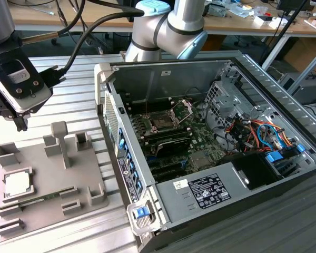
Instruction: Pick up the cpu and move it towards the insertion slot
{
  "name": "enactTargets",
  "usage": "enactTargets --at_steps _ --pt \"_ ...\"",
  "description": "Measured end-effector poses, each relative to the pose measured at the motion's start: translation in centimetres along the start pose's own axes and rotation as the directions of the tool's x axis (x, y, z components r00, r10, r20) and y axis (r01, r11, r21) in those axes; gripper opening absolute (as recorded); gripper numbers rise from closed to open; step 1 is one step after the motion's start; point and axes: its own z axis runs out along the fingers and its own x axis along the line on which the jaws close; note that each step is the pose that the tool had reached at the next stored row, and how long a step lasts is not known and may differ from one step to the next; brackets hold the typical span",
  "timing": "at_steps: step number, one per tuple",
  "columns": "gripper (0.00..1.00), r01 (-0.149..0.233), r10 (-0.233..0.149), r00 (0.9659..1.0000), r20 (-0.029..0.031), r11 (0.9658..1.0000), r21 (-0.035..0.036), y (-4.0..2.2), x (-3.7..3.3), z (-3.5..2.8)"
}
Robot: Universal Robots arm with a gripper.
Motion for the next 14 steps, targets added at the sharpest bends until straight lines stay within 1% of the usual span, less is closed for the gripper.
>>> enactTargets --at_steps 14 --pt "0.11 0.000 0.000 1.0000 0.0000 1.0000 0.0000 -0.01 0.00 0.23"
